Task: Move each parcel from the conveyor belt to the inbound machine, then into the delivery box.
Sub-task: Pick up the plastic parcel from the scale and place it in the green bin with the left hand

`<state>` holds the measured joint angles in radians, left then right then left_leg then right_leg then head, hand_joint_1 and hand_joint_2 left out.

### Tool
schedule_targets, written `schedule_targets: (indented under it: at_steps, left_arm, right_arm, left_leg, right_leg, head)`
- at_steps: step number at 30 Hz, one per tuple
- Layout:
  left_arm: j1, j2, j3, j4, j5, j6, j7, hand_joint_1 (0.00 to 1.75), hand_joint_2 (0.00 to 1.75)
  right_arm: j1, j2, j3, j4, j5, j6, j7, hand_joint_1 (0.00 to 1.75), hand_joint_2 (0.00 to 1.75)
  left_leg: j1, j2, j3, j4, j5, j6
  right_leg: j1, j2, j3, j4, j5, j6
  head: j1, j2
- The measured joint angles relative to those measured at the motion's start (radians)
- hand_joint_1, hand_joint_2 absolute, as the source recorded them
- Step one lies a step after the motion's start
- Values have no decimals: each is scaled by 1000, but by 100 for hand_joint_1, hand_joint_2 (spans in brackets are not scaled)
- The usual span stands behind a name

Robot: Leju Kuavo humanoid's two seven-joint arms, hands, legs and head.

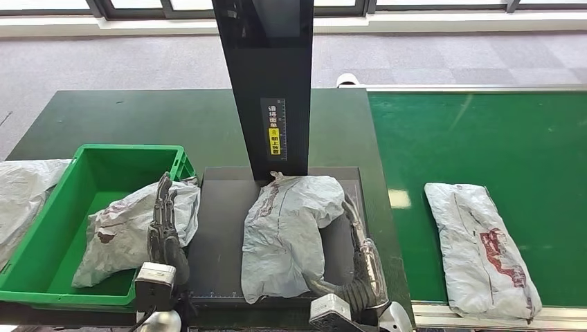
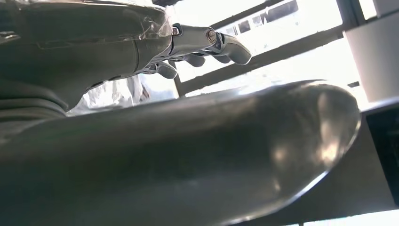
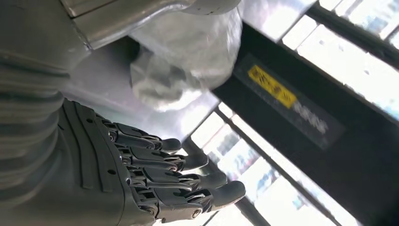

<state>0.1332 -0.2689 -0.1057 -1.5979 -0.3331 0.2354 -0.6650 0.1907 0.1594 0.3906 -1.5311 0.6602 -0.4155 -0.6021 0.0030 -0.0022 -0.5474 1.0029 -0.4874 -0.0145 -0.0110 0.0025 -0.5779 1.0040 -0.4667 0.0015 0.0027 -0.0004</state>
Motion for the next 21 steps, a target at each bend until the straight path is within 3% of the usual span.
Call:
schedule_targets:
  at_steps: [4,7,11,21]
  left_arm:
    - [-15,3,-38,47,-90,-22,1,0,0]
    - [-30,6,-75,102,-144,-26,2,0,0]
    - [-45,9,-103,150,-151,-27,2,0,175]
    - [-83,13,-127,240,-167,-22,0,0,175]
  right_arm:
    - [33,-1,0,-95,-8,-213,-78,0,175]
    - [50,1,0,-197,20,-281,-98,0,175]
    - [66,2,0,-271,26,-284,-99,0,175]
    - [58,2,0,-348,5,-284,-98,0,175]
  left_leg:
    - [0,0,0,0,0,0]
    - [0,2,1,0,-1,0]
    - [0,3,1,0,-2,0]
    - [0,3,1,0,-1,0]
  right_leg:
    - [-1,0,0,0,0,0]
    - [-1,1,0,0,0,0]
    - [-1,2,0,0,0,0]
    - [0,2,0,0,0,0]
  head:
    - [0,0]
    - [0,0]
    - [0,0]
    - [0,0]
